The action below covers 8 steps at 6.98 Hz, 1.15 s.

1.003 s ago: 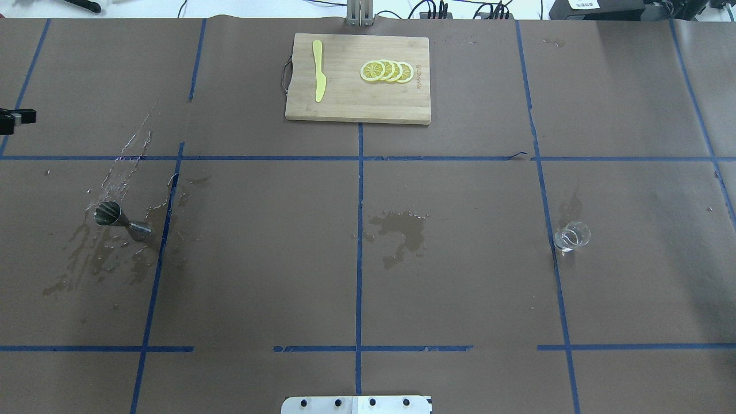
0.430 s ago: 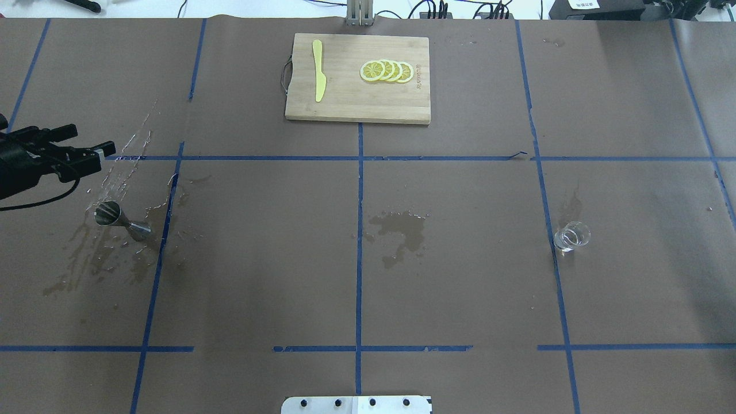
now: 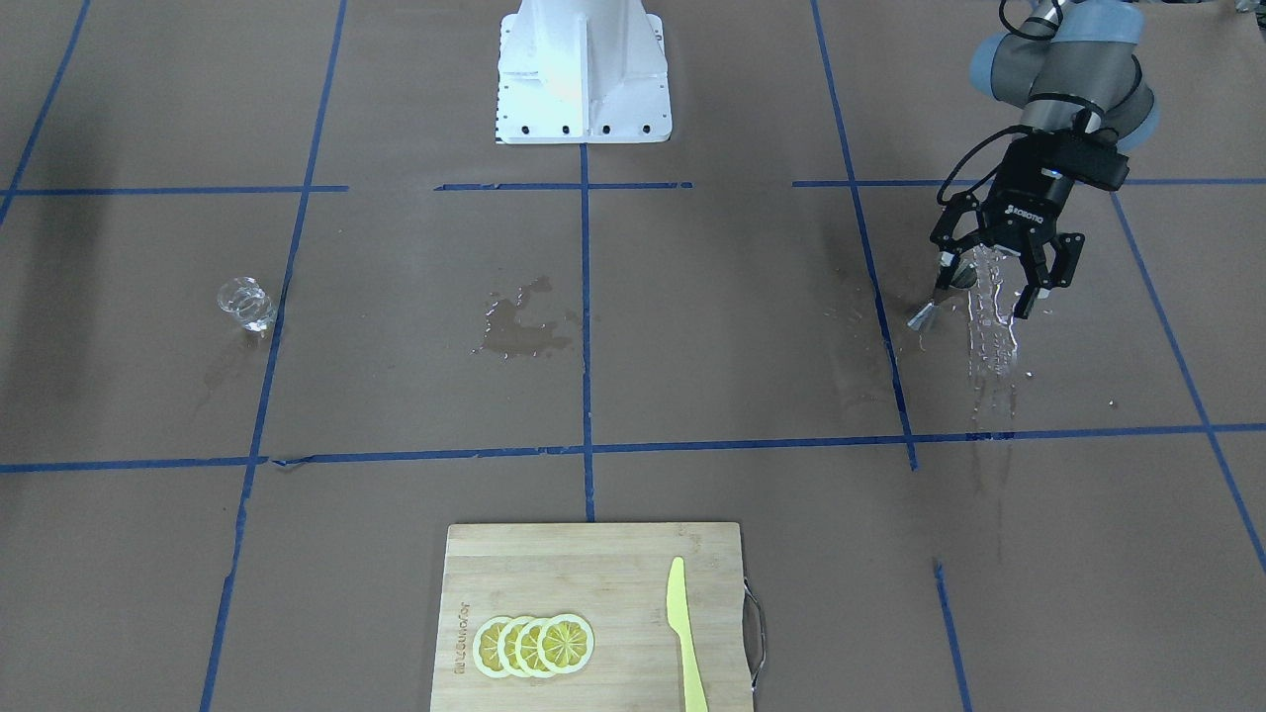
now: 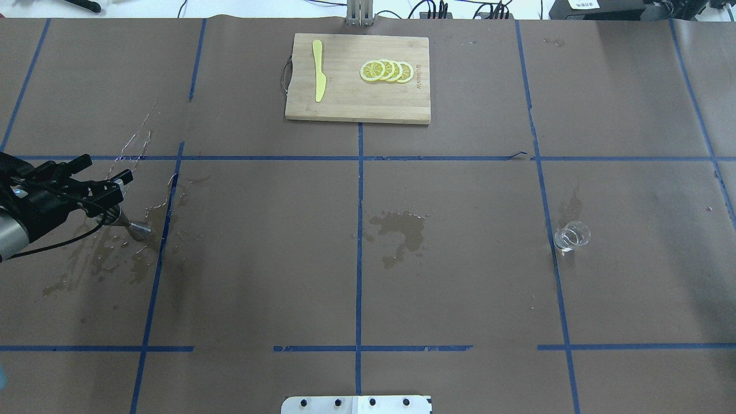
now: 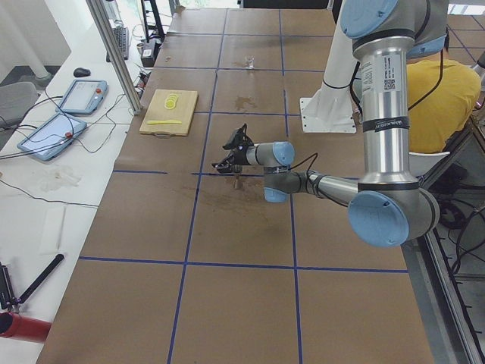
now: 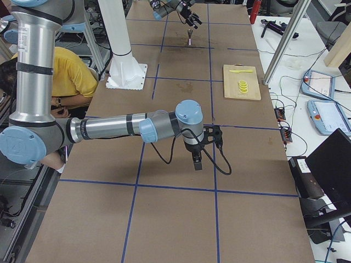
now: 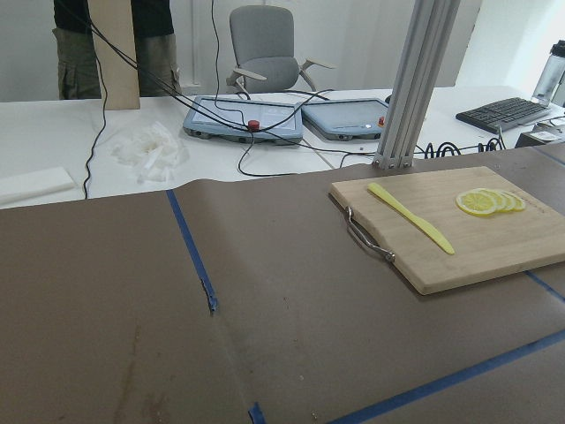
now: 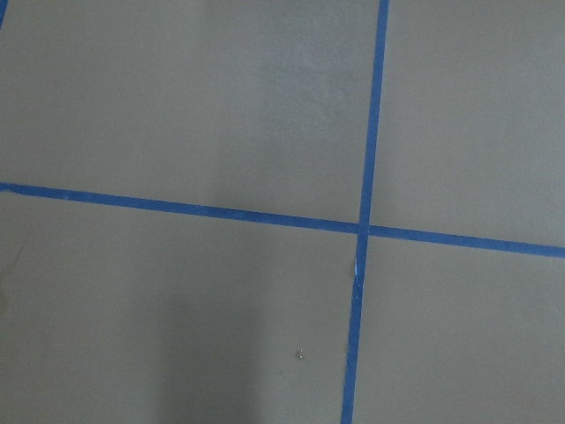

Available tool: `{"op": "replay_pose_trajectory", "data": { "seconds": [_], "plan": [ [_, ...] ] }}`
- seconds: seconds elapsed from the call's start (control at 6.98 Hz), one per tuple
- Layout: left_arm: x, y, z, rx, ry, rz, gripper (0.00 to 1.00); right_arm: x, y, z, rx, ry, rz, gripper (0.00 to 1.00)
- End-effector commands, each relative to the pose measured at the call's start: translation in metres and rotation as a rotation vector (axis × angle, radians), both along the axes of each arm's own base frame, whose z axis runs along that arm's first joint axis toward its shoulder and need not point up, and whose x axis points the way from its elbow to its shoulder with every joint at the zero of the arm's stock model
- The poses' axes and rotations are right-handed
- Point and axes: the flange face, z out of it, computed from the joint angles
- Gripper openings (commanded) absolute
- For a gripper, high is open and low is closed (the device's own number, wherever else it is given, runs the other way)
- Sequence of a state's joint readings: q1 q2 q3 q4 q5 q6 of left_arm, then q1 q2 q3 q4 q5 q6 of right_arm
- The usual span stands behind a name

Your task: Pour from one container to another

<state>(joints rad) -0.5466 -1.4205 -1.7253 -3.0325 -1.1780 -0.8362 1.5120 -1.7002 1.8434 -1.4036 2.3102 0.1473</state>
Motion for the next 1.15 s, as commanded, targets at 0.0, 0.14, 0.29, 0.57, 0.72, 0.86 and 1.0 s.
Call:
{"op": "replay_pose_trajectory", "data": {
  "seconds": [0.0, 0.14, 0.29, 0.57, 0.72, 0.86, 1.0],
  "plan": [
    [0.017, 0.027, 0.011, 0.006, -0.025, -0.057, 1.00, 0.000, 0.000, 0.001, -0.002, 0.000, 0.001, 1.00],
    [0.021, 0.030, 0.015, 0.003, -0.031, -0.052, 1.00, 0.000, 0.000, 0.000, 0.000, 0.001, 0.001, 1.00],
    [0.024, 0.033, 0.018, 0.003, -0.038, -0.060, 1.00, 0.000, 0.000, 0.000, -0.001, 0.001, 0.002, 1.00],
    [0.042, 0.048, 0.035, -0.039, -0.016, -0.059, 1.00, 0.000, 0.000, 0.000, -0.001, 0.001, 0.002, 1.00],
    [0.048, 0.053, 0.045, -0.046, -0.029, -0.068, 1.00, 0.000, 0.000, 0.000, -0.001, 0.001, 0.002, 1.00],
    [0.050, 0.054, 0.057, -0.062, -0.038, -0.069, 1.00, 0.000, 0.000, 0.000, -0.001, 0.001, 0.002, 1.00],
    [0.055, 0.056, 0.062, -0.068, -0.041, -0.066, 1.00, 0.000, 0.000, 0.000, -0.002, 0.000, 0.002, 1.00]
  ]
}}
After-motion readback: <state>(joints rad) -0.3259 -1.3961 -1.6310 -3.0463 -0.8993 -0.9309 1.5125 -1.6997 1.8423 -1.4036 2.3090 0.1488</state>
